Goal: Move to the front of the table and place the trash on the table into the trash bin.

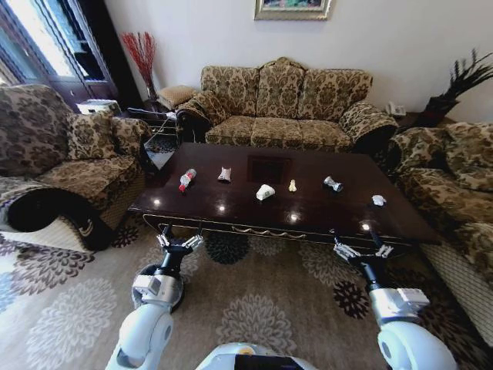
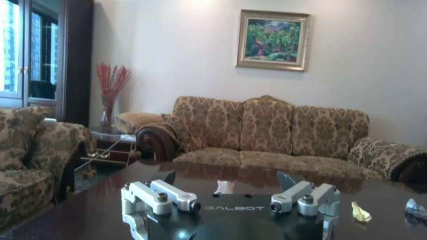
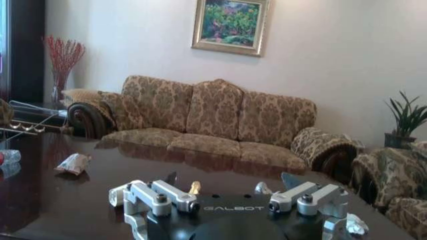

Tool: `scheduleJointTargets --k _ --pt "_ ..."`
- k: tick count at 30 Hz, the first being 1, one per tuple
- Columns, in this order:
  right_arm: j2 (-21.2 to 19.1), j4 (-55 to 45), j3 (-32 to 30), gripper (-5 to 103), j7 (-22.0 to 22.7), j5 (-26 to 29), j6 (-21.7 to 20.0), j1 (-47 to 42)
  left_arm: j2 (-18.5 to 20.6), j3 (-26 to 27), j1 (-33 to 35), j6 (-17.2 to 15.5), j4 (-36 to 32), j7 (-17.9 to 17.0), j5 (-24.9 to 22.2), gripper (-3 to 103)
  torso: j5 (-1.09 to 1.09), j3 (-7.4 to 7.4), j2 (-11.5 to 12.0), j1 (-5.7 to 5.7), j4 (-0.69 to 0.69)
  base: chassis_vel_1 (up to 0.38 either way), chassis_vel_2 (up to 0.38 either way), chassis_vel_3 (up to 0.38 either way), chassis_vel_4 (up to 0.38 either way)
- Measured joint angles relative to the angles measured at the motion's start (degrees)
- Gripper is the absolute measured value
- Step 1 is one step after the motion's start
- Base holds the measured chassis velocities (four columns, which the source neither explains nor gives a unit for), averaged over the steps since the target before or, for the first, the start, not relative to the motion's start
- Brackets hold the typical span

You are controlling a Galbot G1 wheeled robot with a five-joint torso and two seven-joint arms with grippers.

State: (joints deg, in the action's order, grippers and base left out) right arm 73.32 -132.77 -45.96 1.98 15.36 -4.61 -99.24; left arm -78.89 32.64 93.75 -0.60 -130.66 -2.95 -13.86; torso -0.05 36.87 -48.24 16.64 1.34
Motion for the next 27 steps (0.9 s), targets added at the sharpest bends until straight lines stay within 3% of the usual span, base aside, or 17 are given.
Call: scheduleJointTargets --k 10,12,13,27 --pt "0.15 0.54 -0.56 100 -0.41 0.12 0.11 0.38 -0.88 0.05 -0.05 0.00 0.03 -0.90 1.27 100 0.00 0.00 0.00 0.00 0.00 0.000 0.000 0.000 0.000" --pt "2.06 6.51 -5.98 100 -5.19 1.57 1.27 3.54 -5.53 0.47 -0.47 0.01 0.68 -5.79 7.94 100 0.01 0.00 0.00 0.00 0.01 0.000 0.000 0.000 0.000" --pt "2.51 7.71 -7.20 100 -6.55 2.01 1.66 4.18 -6.89 0.36 -0.60 0.12 0.32 -6.88 8.99 100 0.05 0.00 0.00 0.00 0.02 0.000 0.000 0.000 0.000" --pt "3.10 2.18 -7.90 100 -8.15 3.11 3.80 0.50 -7.95 -0.01 1.40 -0.57 -1.30 -8.10 9.63 100 0.00 0.00 0.00 0.00 -0.01 0.000 0.000 0.000 0.000"
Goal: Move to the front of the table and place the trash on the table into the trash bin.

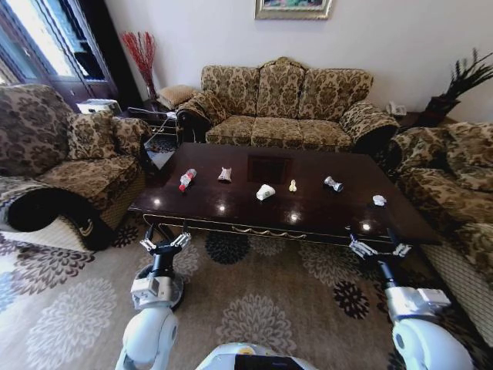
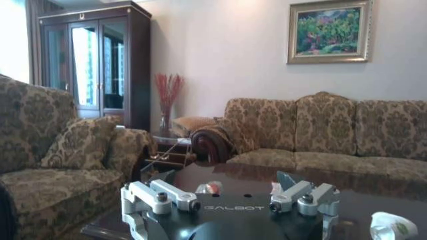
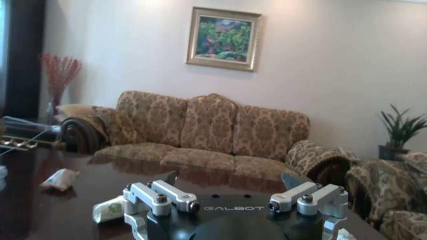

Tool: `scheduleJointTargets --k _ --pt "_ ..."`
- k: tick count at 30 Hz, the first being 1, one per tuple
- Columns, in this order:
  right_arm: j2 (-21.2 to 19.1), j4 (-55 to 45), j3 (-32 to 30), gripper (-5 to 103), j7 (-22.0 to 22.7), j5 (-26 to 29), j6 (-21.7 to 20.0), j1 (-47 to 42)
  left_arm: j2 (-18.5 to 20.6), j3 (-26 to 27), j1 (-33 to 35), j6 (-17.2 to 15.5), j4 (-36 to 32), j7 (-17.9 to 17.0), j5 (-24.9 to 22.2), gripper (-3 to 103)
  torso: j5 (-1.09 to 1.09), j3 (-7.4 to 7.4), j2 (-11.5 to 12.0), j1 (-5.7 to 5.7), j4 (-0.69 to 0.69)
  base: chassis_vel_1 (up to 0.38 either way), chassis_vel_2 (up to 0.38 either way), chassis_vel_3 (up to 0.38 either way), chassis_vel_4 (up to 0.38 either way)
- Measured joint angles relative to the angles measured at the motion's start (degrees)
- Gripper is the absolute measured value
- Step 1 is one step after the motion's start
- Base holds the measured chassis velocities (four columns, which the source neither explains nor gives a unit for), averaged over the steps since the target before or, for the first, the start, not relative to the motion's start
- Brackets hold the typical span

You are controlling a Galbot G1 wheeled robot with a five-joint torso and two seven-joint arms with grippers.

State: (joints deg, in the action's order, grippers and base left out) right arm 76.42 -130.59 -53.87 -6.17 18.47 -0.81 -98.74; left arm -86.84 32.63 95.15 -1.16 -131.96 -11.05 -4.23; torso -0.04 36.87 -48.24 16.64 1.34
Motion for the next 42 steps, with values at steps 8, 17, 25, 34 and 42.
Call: scheduleJointTargets --k 8,17,25,34,42 --pt "-0.95 -0.63 1.07 100 1.14 -2.32 0.13 -1.66 -0.77 -0.25 -0.06 -0.35 0.73 0.97 0.69 100 0.00 0.00 0.00 0.00 0.01 0.000 0.000 0.000 0.000" --pt "-0.07 -0.39 3.18 100 1.76 -6.40 -1.11 0.31 -1.01 -0.58 0.20 -0.09 1.00 1.31 1.31 100 0.00 0.00 0.00 0.00 0.01 0.022 0.022 -0.022 -0.018" --pt "-0.05 1.27 3.17 100 1.76 -6.97 -0.26 -0.05 -1.24 -0.66 -0.10 0.01 1.61 2.25 1.36 100 0.00 0.00 0.00 0.00 0.01 0.150 0.146 -0.160 -0.176" --pt "0.08 1.89 3.15 100 1.75 -7.36 -0.03 -0.32 -1.07 -0.58 -0.73 0.01 2.19 2.54 1.37 100 0.01 0.00 0.00 0.00 0.00 0.281 0.269 -0.287 -0.279" --pt "0.24 2.66 3.77 100 1.74 -7.84 -0.11 0.78 -0.77 -0.21 -1.50 -0.05 3.25 2.14 1.05 100 -0.02 0.01 0.00 0.01 0.00 0.348 0.332 -0.352 -0.338"
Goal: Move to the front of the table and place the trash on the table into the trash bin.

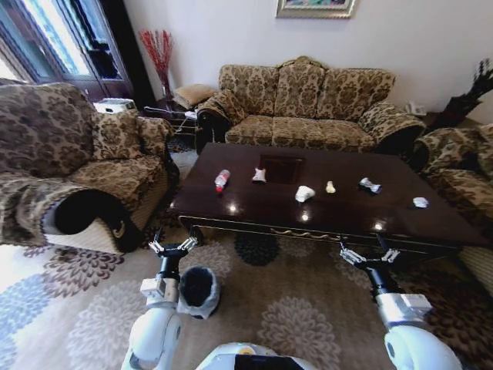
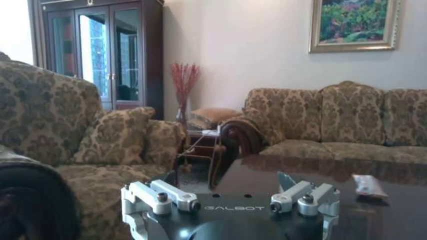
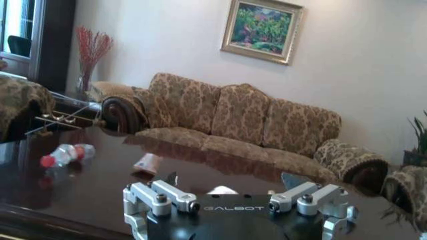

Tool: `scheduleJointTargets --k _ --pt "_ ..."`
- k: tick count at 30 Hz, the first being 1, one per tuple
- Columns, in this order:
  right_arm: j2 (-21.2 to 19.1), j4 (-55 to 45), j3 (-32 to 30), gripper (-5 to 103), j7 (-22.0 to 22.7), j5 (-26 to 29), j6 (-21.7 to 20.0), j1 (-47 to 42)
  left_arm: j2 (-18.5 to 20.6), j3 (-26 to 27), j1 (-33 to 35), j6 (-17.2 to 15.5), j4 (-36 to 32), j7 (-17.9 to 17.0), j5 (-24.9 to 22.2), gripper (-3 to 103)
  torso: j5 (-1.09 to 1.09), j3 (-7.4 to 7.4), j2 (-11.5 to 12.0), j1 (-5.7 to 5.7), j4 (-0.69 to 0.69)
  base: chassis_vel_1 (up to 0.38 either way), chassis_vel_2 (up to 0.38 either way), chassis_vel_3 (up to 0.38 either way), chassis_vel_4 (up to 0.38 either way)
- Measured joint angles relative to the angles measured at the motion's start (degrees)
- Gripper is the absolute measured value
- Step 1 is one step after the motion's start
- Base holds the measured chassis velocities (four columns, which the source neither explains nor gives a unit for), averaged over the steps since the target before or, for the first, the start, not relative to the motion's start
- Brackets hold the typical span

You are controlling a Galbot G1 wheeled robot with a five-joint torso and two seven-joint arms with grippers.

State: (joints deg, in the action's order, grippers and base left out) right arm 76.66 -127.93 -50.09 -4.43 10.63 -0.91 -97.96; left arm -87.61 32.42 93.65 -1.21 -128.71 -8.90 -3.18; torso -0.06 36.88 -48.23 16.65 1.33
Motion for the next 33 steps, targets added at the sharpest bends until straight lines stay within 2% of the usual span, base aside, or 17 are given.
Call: scheduleJointTargets --k 8,13,16,18,20,23,24,27,29,30,33 --pt "-0.51 1.51 -0.52 100 0.38 1.19 0.11 1.46 0.02 -0.07 -0.52 -0.02 1.33 -0.65 -0.14 100 -0.01 -0.01 -0.01 -0.01 0.01 0.329 0.303 -0.310 -0.294" --pt "-0.68 2.15 -0.95 100 0.44 1.46 0.22 1.61 0.16 -0.14 -0.57 0.63 3.36 -1.13 -1.44 100 0.00 0.00 -0.01 0.00 0.02 0.083 0.095 -0.063 -0.062" --pt "-0.61 2.36 -1.09 100 0.49 1.49 0.25 1.71 0.27 -0.04 -1.20 1.25 6.16 -1.13 -2.06 100 0.11 0.00 -0.01 -0.01 0.02 -0.035 -0.028 0.028 0.020" --pt "-0.51 2.65 -1.13 100 0.64 1.54 0.39 1.67 0.61 0.21 -3.49 2.94 12.12 -0.97 -2.46 100 0.03 0.00 0.00 -0.01 -0.02 -0.097 -0.078 0.037 0.025" --pt "-0.46 2.75 -1.13 100 0.74 1.55 0.55 1.64 0.77 0.24 -4.35 3.54 14.42 -0.79 -2.61 100 0.03 0.00 0.00 -0.01 -0.02 -0.085 -0.072 0.032 0.023" --pt "-0.33 3.07 -1.12 100 0.97 1.68 1.27 1.31 0.96 0.32 -7.56 4.30 24.03 2.40 -2.85 100 -0.01 0.00 0.00 0.00 0.01 0.000 0.000 0.000 0.000" --pt "-0.33 3.07 -1.12 100 0.97 1.68 1.27 1.31 0.96 0.32 -7.56 4.30 24.03 2.40 -2.85 100 -0.01 0.00 0.00 0.00 0.01 0.000 0.000 0.000 0.000" --pt "-0.30 3.40 -1.16 100 1.05 2.09 2.99 0.99 -0.13 -0.46 -10.31 5.16 33.51 4.10 -2.05 100 0.01 0.00 0.00 0.00 0.02 0.000 0.000 0.000 0.000" --pt "-0.30 3.40 -1.22 100 1.06 2.18 3.06 0.89 -0.24 -0.57 -10.60 5.45 34.73 4.32 -1.93 100 0.02 0.00 0.00 -0.01 0.02 0.000 0.000 0.000 0.000" --pt "-0.35 3.40 -1.39 100 1.11 2.37 3.13 0.68 -0.50 -0.88 -11.25 6.28 38.01 4.99 -1.58 100 0.02 0.00 0.00 -0.01 0.01 0.000 0.000 0.000 0.000" --pt "-0.47 3.40 -1.53 100 1.18 2.49 3.16 0.51 -0.86 -1.08 -12.10 7.28 42.07 6.25 -1.07 100 0.03 0.00 0.00 -0.01 0.00 0.000 0.000 0.000 0.000"
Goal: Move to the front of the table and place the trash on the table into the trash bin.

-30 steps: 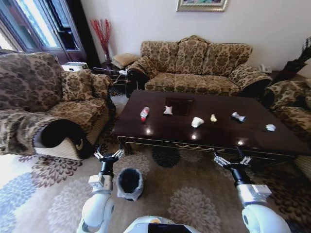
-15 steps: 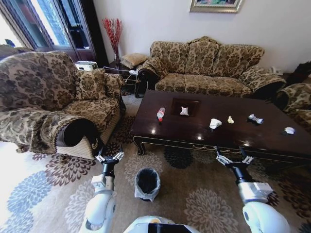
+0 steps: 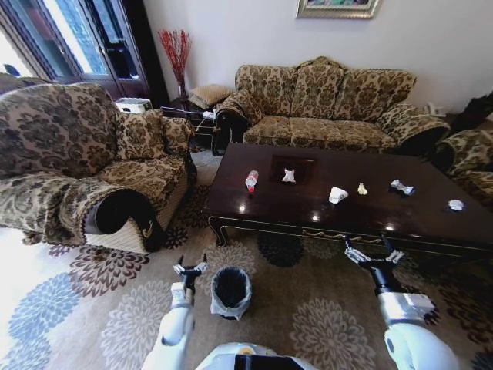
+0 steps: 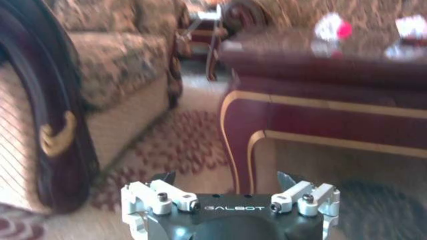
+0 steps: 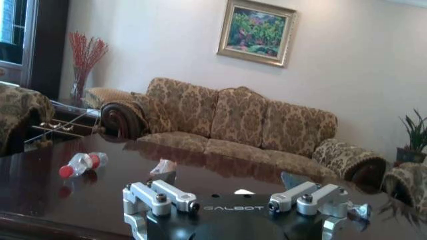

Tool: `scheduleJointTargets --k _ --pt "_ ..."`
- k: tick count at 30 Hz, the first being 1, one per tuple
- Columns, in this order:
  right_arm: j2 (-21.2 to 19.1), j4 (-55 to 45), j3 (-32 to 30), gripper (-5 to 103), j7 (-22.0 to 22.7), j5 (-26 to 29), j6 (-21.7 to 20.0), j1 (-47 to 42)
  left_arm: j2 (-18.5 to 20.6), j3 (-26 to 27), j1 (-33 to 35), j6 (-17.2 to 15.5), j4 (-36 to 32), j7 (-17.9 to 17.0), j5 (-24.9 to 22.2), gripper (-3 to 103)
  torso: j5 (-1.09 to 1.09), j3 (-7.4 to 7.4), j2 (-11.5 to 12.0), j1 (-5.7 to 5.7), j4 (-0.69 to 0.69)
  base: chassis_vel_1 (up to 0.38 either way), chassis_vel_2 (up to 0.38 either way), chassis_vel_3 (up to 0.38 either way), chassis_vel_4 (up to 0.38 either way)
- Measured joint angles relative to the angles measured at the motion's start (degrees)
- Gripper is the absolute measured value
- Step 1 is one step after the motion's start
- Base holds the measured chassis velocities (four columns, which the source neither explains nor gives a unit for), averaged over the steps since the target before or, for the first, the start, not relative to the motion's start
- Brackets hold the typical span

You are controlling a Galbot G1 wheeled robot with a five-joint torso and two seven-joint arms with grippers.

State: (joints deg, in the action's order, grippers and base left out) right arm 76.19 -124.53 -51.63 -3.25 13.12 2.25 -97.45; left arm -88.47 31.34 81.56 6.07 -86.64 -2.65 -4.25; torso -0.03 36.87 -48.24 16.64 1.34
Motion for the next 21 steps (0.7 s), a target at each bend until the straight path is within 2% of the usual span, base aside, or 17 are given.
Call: scheduleJointTargets --k 2,4,6,8,15,21 --pt "-0.14 0.05 -0.11 100 0.07 0.02 0.00 -0.02 0.04 -0.29 -0.73 0.65 3.85 1.87 -0.11 100 0.00 0.00 0.00 0.00 0.00 0.000 0.000 0.000 0.000" --pt "-0.14 0.07 -0.11 100 0.10 0.02 0.00 -0.01 0.10 -0.32 -0.87 0.81 4.73 2.53 -0.25 100 -0.01 0.00 0.00 0.00 0.00 0.000 0.000 0.000 0.000" --pt "-0.01 0.28 -0.07 100 0.22 -0.03 -0.04 0.25 0.77 -0.46 -2.12 1.14 9.09 5.25 -0.89 100 -0.02 0.00 0.00 0.00 0.02 0.000 0.000 0.000 0.000" --pt "0.15 0.42 0.02 100 0.29 -0.19 -0.04 0.37 0.96 -0.46 -2.81 0.86 10.94 5.95 -0.74 100 -0.02 0.00 0.00 0.00 0.02 0.000 0.000 0.000 0.000" --pt "-0.05 1.45 0.05 100 1.25 -0.69 1.17 0.49 1.17 -0.58 -7.61 -2.42 20.72 6.11 1.75 100 -0.02 0.00 0.00 0.00 0.01 0.000 0.000 0.000 0.000" --pt "0.16 2.50 -0.02 100 3.73 -0.70 2.71 0.45 1.15 -0.87 -9.68 -4.62 23.92 6.12 2.42 100 -0.01 0.00 0.00 0.00 0.00 0.000 0.000 0.000 0.000"
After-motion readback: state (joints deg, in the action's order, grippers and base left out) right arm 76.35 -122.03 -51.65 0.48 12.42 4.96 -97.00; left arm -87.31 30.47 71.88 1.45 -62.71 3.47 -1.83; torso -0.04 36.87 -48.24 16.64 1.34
